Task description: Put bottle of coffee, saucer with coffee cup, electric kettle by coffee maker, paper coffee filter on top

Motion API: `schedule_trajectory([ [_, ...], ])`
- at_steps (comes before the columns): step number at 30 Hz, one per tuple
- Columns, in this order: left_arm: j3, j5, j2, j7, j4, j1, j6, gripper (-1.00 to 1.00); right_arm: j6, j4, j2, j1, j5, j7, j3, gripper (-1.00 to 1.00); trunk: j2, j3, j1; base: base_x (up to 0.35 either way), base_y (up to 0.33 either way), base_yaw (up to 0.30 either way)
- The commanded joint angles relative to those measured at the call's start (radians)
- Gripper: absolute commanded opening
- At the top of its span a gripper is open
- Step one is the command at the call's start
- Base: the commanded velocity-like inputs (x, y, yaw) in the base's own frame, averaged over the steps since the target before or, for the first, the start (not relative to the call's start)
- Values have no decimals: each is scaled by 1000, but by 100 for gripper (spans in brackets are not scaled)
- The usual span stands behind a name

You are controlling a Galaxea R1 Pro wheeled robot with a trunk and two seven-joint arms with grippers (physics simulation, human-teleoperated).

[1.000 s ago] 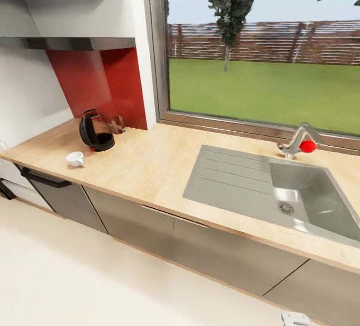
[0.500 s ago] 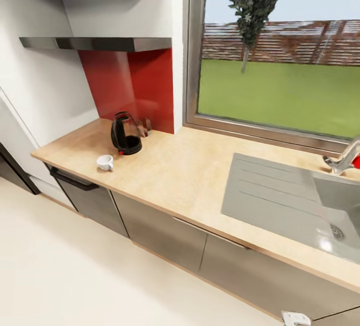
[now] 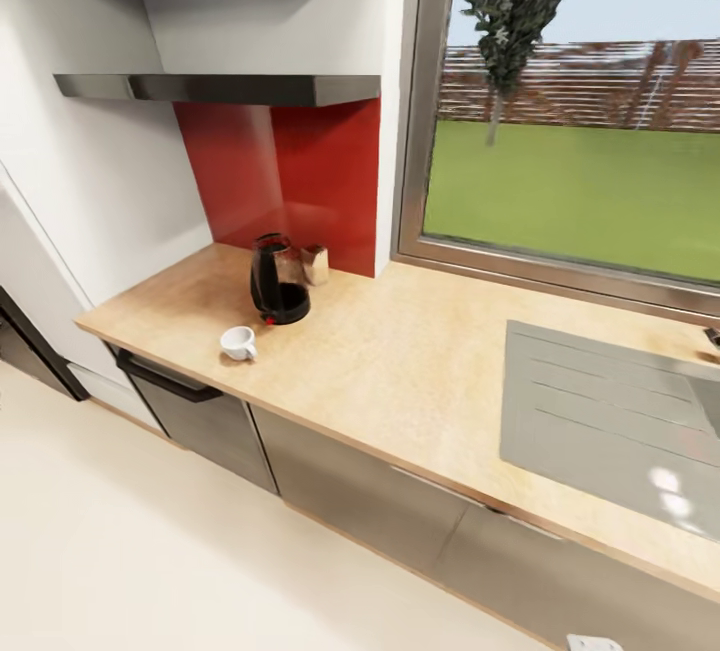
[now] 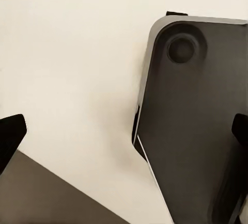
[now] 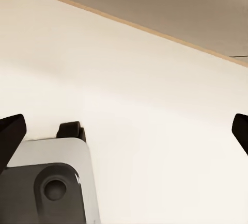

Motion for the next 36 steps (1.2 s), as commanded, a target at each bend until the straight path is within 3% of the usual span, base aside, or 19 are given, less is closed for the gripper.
schedule_trajectory([
  [1,7,-10,0,4,1,-1,-3,100,-4,1,0,0,-10,0,9,100,-1,-2,0,45,329,0],
  [5,7,-10,0,4,1,-1,-3,100,-4,1,0,3,-1,2,9,100,-1,-2,0,17,334,0],
  [7,7,-10,0,3,1,-1,-3,100,-5,1,1,5,32,3,9,100,-1,-2,0,3,337,0],
  [11,7,-10,0,3,1,-1,-3,100,-5,1,1,7,57,3,9,100,-1,-2,0,1,337,0],
  [36,7,-10,1,4,-1,-1,-2,100,-4,-2,3,7,56,-3,6,100,-1,-2,0,33,338,-7],
])
